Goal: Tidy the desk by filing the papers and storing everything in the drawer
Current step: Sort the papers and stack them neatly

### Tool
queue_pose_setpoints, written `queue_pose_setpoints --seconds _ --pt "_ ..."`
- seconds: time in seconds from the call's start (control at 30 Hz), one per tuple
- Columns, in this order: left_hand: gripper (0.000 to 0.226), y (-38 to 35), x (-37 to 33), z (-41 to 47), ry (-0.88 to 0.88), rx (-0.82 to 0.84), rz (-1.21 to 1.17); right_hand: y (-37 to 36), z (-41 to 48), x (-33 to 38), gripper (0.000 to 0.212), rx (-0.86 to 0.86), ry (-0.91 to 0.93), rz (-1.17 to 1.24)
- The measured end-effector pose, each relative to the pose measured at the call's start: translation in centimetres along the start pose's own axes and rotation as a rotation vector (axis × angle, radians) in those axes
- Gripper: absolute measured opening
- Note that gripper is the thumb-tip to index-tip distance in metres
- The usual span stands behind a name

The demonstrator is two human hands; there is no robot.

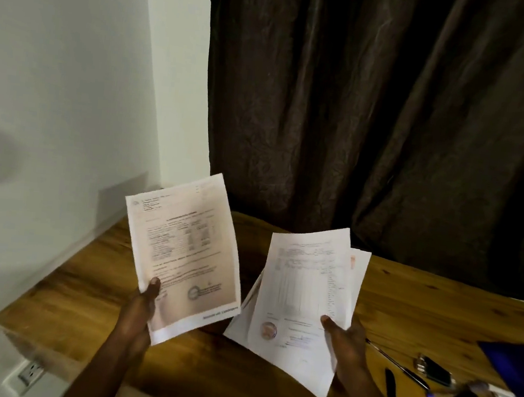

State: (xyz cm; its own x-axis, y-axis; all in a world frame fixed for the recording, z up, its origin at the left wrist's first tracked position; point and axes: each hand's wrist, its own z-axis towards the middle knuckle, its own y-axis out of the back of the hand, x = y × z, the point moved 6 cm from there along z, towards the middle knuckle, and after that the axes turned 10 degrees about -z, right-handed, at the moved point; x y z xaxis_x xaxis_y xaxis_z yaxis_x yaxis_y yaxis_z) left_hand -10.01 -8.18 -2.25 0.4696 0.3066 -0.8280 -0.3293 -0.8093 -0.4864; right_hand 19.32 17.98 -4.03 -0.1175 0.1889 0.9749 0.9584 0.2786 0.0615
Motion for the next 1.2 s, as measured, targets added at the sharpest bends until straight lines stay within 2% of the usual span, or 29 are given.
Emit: queue_pose_setpoints --seconds 0.1,0.37,0.5,0.57,0.67,0.8,0.87,0.97,1.1,1.2 --pt "0.024 -0.4 0.2 0.1 -0.014 0.03 0.111 -0.1 -0.3 -0.1 0.041 0.044 0.001 -0.03" --pt "0.022 -6.1 4.5 -1.5 0.028 0.218 0.437 -4.6 -3.1 -0.1 0.046 0.32 -0.042 0.049" --pt "0.021 -6.2 4.5 -1.5 -0.044 0.16 0.428 -4.7 -3.6 0.0 0.075 0.376 -0.053 0.09" --pt "0.021 -6.3 4.5 -1.4 -0.005 0.151 0.43 -4.6 -3.7 -0.3 0.06 0.402 -0.058 0.103" --pt "0.021 -6.3 5.4 -1.1 0.149 0.164 0.35 -4.6 -3.8 -0.8 0.035 0.371 -0.065 0.051" --pt "0.029 -6.1 6.2 -1.3 0.273 0.224 0.192 -5.0 -4.1 -0.6 0.024 0.364 -0.039 0.029" --pt "0.025 -5.8 5.8 -1.2 0.207 0.191 0.185 -4.9 -4.0 0.0 0.023 0.358 -0.023 0.061" --pt "0.017 -5.8 4.8 -1.1 0.077 0.151 0.174 -4.5 -3.4 0.7 0.039 0.345 -0.005 0.026" --pt "0.015 -7.0 3.5 -1.5 -0.052 0.192 0.168 -4.8 -3.2 2.3 0.029 0.343 0.19 -0.162" --pt "0.02 -8.2 2.3 -1.4 -0.124 0.224 0.15 -5.0 -3.2 3.7 0.035 0.285 0.328 -0.19"
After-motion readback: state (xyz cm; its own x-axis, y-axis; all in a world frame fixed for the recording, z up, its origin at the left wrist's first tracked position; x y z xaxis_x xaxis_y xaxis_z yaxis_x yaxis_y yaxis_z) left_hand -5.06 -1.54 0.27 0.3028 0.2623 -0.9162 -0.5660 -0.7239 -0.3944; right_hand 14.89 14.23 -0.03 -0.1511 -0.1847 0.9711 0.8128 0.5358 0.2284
